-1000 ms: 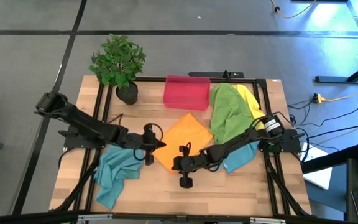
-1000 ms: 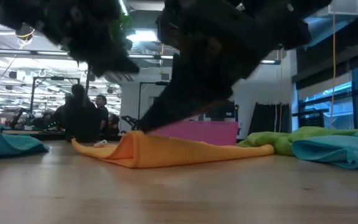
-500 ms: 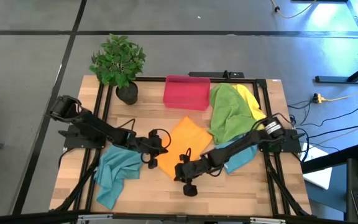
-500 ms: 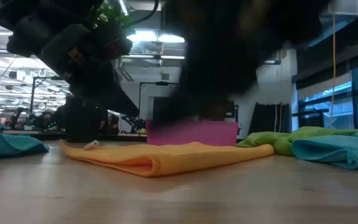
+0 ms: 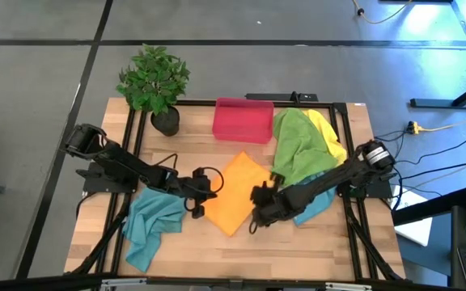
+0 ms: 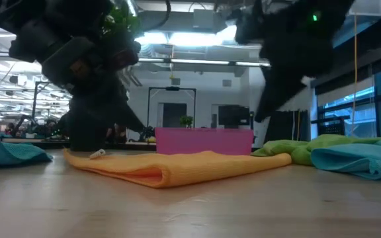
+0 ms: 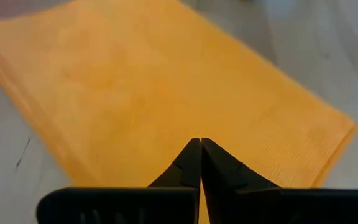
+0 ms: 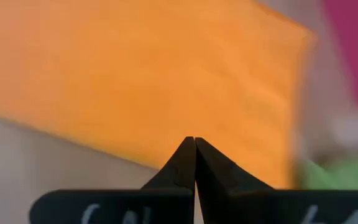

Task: Roll microfiber towels into tight, uniform cylinder then place into a basket
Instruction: Fold the orange towel

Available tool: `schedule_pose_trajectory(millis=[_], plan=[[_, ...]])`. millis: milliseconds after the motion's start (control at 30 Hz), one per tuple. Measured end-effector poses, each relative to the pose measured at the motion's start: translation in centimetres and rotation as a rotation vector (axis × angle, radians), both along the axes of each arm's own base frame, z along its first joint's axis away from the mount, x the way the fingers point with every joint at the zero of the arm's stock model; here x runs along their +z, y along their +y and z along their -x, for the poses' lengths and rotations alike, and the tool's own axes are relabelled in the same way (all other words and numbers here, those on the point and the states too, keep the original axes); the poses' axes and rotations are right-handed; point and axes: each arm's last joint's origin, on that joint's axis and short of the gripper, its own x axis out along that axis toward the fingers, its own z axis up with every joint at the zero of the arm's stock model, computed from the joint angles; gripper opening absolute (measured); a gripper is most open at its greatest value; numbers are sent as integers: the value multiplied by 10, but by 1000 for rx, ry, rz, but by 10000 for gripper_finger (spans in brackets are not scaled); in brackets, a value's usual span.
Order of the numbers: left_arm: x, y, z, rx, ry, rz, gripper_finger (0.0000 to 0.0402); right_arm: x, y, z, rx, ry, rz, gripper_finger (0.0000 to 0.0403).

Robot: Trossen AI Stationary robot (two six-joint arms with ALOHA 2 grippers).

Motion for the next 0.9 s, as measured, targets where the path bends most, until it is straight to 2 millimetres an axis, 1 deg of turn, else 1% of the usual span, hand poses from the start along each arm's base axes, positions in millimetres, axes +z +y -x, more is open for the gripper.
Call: schedule_pose_trajectory(millis=[100,167,267,367,467,567,900], plan=[[-3,1,2,12,39,4,3,-14,-12,6,-70,48,16,6],[-5,1,4,19,63,15,5,-25,-19,7,-71,55,-35,6],[-5,0,4,-16,76,54,3,-40,-28,7,-46,49,-114,6],[-5,-4,5,-63,88,91,1,-50,-39,8,-61,32,-152,6],[-7,-12,9,-142,128,137,3,-54,-51,10,-89,36,-148,6],[-9,-17,13,-151,169,149,1,-57,-60,11,-105,39,-140,6],[-9,-18,13,-131,168,160,1,-56,-89,-3,-35,18,-135,6]])
